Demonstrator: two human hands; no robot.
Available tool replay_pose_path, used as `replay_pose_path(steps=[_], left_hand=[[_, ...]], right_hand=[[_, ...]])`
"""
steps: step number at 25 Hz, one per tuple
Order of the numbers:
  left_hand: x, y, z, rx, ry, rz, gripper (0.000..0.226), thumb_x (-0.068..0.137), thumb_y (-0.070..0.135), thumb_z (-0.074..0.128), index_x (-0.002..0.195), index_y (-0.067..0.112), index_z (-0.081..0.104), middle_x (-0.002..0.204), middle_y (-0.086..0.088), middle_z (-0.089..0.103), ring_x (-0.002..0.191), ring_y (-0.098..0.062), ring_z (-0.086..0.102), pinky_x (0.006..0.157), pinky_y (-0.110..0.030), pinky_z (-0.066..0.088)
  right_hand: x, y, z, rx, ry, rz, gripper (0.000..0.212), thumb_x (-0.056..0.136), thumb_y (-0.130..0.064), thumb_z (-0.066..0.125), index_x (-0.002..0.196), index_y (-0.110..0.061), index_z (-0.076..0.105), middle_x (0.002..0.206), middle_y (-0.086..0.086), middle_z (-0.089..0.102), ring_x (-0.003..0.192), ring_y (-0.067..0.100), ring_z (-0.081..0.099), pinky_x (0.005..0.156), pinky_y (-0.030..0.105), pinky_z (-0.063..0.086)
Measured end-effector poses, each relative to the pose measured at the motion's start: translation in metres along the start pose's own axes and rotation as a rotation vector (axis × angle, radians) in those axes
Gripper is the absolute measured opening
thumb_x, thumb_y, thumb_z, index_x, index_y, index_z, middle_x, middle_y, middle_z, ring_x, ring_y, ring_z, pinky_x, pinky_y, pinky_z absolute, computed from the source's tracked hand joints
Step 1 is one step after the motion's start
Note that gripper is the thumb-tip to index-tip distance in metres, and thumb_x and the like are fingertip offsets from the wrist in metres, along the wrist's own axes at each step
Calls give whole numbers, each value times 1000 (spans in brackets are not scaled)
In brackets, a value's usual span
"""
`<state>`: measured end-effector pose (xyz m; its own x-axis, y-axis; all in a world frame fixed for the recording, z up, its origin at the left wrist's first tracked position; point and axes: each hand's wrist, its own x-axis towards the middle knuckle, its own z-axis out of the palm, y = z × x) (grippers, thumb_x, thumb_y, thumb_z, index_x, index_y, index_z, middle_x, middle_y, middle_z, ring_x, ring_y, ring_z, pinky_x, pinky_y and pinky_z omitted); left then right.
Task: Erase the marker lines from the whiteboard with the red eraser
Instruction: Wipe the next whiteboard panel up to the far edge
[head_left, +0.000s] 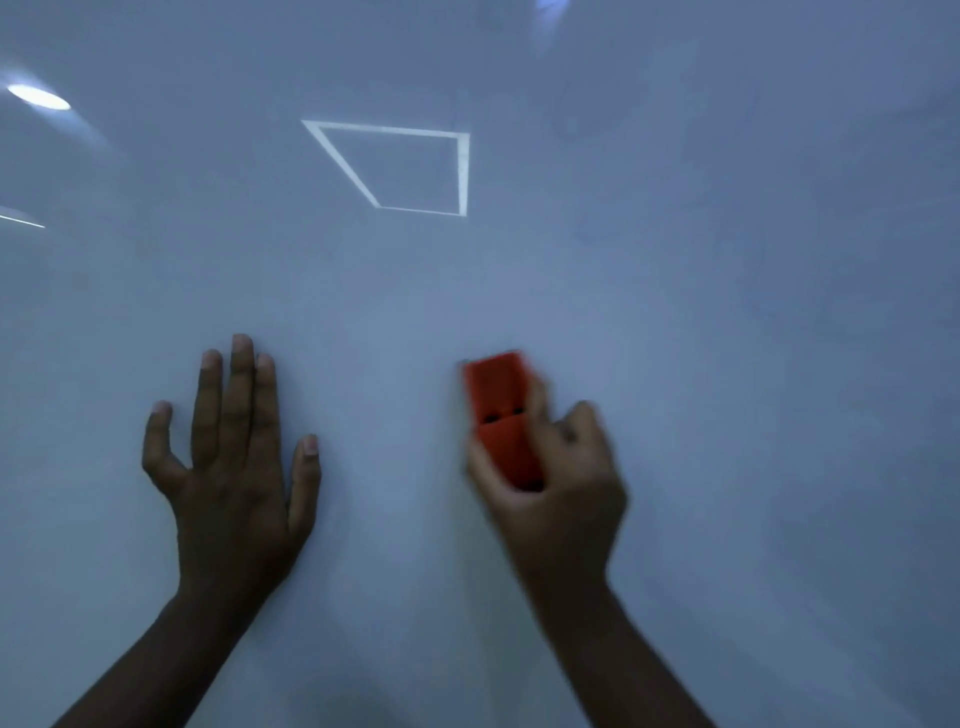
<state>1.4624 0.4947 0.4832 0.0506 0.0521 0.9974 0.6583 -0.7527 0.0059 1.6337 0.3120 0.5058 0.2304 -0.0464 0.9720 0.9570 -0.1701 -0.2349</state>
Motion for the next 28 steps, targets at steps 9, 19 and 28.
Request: replay_pose_path(steps=[9, 19, 28], left_hand=[[68, -3, -16, -48, 123, 30, 62, 109, 36, 38, 162, 4, 39, 175, -11, 26, 163, -29, 23, 120, -64, 20], [146, 2, 3, -3, 162, 76, 64, 111, 36, 34, 167, 4, 28, 177, -11, 21, 163, -28, 22, 125, -63, 15], [145, 6, 4, 6, 172, 76, 65, 110, 35, 33, 167, 3, 28, 176, -12, 22, 163, -30, 25, 127, -62, 13]], right_hand=[[52, -64, 34, 9, 11, -258, 64, 81, -60, 67, 135, -25, 66, 84, 1, 53, 70, 21, 55, 55, 35, 50], [110, 127, -77, -65, 306, 276, 77, 76, -73, 65, 128, -17, 70, 76, 7, 56, 63, 27, 55, 63, 40, 46], [174, 93, -58, -36, 338, 248, 67, 77, -68, 67, 117, -14, 73, 76, 10, 58, 68, 32, 58, 61, 41, 44]])
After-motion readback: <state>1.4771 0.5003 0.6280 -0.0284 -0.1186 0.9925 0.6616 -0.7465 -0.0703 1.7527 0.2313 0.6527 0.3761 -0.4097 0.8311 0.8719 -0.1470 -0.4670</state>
